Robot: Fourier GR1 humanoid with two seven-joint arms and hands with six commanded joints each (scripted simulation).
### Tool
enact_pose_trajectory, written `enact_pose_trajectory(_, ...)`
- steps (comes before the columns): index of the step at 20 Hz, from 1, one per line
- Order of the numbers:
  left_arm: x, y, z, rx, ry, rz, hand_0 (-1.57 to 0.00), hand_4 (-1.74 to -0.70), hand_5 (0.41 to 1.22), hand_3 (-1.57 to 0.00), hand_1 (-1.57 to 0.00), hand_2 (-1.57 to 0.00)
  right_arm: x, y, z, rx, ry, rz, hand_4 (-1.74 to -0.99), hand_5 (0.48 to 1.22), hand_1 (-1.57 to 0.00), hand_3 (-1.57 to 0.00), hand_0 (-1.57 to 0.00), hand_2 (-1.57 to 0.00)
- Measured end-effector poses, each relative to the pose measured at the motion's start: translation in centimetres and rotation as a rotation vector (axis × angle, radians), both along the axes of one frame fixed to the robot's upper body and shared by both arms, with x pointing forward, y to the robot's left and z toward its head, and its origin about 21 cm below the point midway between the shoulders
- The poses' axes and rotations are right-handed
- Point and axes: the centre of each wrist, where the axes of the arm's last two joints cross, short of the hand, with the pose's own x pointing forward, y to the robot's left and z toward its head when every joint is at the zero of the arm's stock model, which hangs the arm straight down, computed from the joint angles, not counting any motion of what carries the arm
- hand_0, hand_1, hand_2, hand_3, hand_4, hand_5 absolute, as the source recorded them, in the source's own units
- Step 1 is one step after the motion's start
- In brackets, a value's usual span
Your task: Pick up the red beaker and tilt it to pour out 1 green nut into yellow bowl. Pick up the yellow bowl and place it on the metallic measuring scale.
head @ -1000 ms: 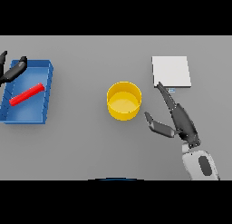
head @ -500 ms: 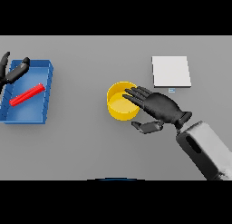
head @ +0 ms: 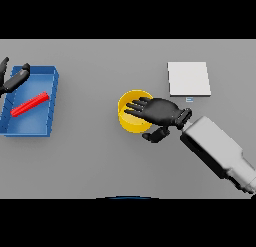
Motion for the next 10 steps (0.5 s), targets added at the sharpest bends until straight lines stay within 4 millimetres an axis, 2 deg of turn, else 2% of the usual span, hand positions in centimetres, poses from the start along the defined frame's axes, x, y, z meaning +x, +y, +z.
enact_pose_trajectory(5,0.0,0.2,-0.1,0.0,-0.005,0.002,0.0,-0.72,0.682,0.0,0.0,0.0,0.9,0.7,-0.9,-0.111,0.03,0.016,-1.27,0.727,0.0,0.0,0.0,0.0)
enact_pose_trajectory(7,-0.1,0.6,0.2,-0.003,-0.01,-0.003,0.0,-0.72,0.686,0.0,0.0,0.0,1.3,1.4,-0.3,-0.133,0.036,0.02,-1.281,0.74,0.0,0.0,0.0,0.0)
enact_pose_trajectory(10,-0.3,0.3,0.2,-0.016,-0.014,-0.013,0.0,-0.72,0.686,0.0,0.0,0.0,1.4,1.8,-0.8,-0.144,0.056,0.01,-1.305,0.763,0.0,0.0,0.0,0.0)
